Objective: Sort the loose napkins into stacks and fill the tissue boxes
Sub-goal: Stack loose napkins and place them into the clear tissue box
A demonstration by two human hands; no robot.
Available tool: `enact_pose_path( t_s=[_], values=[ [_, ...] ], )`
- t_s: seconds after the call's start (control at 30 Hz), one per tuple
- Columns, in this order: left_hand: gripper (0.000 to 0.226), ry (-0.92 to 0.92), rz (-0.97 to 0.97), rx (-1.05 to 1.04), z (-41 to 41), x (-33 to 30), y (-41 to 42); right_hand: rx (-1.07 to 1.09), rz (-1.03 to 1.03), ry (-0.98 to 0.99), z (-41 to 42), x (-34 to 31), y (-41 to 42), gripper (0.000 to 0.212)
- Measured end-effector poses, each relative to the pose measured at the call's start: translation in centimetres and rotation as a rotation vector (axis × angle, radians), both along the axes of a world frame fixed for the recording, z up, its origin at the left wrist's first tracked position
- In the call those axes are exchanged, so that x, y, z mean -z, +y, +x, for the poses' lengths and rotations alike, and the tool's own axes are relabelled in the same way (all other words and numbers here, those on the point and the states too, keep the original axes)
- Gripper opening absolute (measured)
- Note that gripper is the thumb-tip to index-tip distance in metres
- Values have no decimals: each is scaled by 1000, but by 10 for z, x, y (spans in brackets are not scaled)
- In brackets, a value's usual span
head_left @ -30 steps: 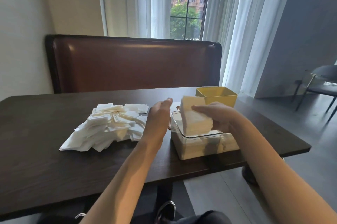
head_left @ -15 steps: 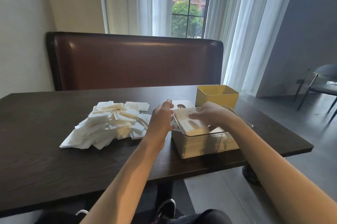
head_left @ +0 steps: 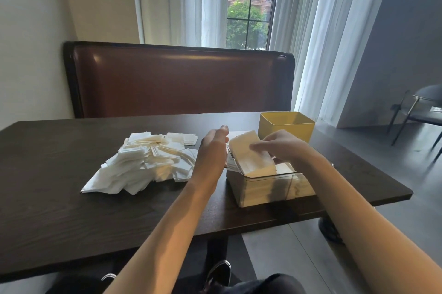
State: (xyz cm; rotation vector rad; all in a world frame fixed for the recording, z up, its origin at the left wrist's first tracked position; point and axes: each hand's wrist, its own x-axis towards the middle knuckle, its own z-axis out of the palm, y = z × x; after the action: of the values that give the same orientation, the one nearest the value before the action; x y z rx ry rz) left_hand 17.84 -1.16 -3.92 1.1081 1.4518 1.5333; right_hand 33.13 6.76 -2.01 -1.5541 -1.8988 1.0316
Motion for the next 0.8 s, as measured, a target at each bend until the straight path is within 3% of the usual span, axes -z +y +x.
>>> enact_pose_path(
  t_s=[0.13,0.2,0.3,0.57,0.8],
  values=[
    [40,5,-18,18,2,1,1,-39,-60,-100,1,2,1,32],
    [41,0,-36,19,4,2,2,-64,-28,-226,0,7,1,33],
    [41,-8,-46,14,5,2,2,-36,26,-260,-4,7,-1,30],
    [39,1,-15,9,2,1,-1,83,68,61,3,-7,-7,28],
    [42,32,21,25,4,-1,-2,76,-134,197,12,-13,-6,27]
  ],
)
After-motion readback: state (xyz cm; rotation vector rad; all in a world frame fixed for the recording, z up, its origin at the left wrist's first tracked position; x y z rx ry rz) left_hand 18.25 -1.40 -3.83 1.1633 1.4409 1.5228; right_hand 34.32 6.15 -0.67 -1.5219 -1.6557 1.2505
